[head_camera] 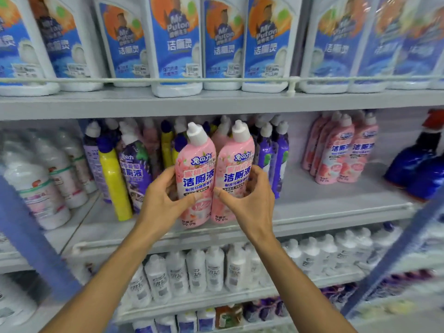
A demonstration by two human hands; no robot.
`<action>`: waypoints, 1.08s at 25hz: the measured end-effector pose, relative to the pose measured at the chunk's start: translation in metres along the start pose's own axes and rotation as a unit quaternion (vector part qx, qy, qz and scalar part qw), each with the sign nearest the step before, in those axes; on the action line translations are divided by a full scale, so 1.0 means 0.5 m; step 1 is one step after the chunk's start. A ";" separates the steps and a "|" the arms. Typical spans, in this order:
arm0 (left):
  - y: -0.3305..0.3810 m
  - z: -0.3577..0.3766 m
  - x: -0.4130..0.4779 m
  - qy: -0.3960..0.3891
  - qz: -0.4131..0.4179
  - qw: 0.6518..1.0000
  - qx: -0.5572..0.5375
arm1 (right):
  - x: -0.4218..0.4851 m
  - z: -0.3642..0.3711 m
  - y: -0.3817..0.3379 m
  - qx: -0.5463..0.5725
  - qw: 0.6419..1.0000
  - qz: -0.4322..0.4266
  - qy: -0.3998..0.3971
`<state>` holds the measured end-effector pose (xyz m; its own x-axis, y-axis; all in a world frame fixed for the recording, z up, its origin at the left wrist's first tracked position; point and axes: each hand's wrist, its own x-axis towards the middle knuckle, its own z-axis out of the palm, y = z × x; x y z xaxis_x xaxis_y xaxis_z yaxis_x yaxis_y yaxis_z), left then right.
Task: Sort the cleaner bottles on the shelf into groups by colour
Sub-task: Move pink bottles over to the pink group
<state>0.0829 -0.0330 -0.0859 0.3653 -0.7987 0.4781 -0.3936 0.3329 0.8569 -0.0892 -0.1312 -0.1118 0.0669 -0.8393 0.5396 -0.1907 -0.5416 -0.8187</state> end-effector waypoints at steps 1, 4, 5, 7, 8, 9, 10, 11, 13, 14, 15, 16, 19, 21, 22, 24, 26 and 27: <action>0.003 0.047 0.007 -0.009 -0.003 1.000 -0.003 | 0.017 -0.040 0.019 -0.004 1.000 0.004 0.008; 0.015 0.198 0.034 -0.030 -0.005 0.999 -0.015 | 0.070 -0.168 0.081 -0.025 0.999 0.015 0.029; 0.018 0.247 0.044 -0.034 -0.009 0.999 -0.019 | 0.086 -0.207 0.102 -0.032 0.999 0.017 0.035; 0.024 0.340 0.065 -0.043 -0.014 0.999 -0.027 | 0.118 -0.284 0.145 -0.042 0.998 0.020 0.045; 0.026 0.390 0.077 -0.046 -0.013 0.998 -0.027 | 0.135 -0.323 0.168 -0.046 0.997 0.024 0.050; 0.029 0.432 0.088 -0.050 -0.013 0.998 -0.026 | 0.151 -0.355 0.187 -0.050 0.997 0.024 0.054; 0.031 0.469 0.099 -0.053 -0.013 0.998 -0.024 | 0.167 -0.383 0.203 -0.056 0.996 0.023 0.058; 0.034 0.505 0.108 -0.057 -0.015 0.998 -0.024 | 0.182 -0.409 0.221 -0.066 0.996 0.023 0.060; 0.035 0.567 0.126 -0.063 -0.020 0.998 -0.021 | 0.211 -0.453 0.250 -0.078 0.995 0.028 0.059; 0.031 0.593 0.134 -0.068 -0.022 0.997 -0.020 | 0.225 -0.472 0.265 -0.081 0.994 0.030 0.061; 0.025 0.617 0.140 -0.075 -0.023 0.997 -0.019 | 0.238 -0.488 0.279 -0.084 0.994 0.032 0.064; 0.019 0.641 0.148 -0.083 -0.024 0.996 -0.018 | 0.252 -0.505 0.293 -0.090 0.993 0.035 0.066; -0.003 0.704 0.176 -0.093 -0.038 0.995 -0.025 | 0.287 -0.542 0.337 -0.106 0.990 0.054 0.071; -0.019 0.741 0.192 -0.091 -0.051 0.994 -0.036 | 0.306 -0.560 0.364 -0.115 0.989 0.064 0.073; -0.026 0.759 0.200 -0.092 -0.058 0.993 -0.044 | 0.312 -0.565 0.375 -0.121 0.988 0.068 0.070; -0.038 0.796 0.216 -0.093 -0.067 0.992 -0.049 | 0.320 -0.575 0.398 -0.128 0.987 0.072 0.067; -0.046 0.822 0.222 -0.092 -0.061 0.993 -0.051 | 0.323 -0.583 0.415 -0.123 0.989 0.062 0.057; -0.049 0.826 0.223 -0.094 -0.065 0.992 -0.050 | 0.322 -0.588 0.424 -0.109 0.991 0.062 0.049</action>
<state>-0.2152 -0.3371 -0.1331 0.2390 -0.9146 0.3262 -0.2650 0.2618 0.9280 -0.4069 -0.3672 -0.1409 -0.0644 -0.8839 0.4632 -0.3997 -0.4025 -0.8236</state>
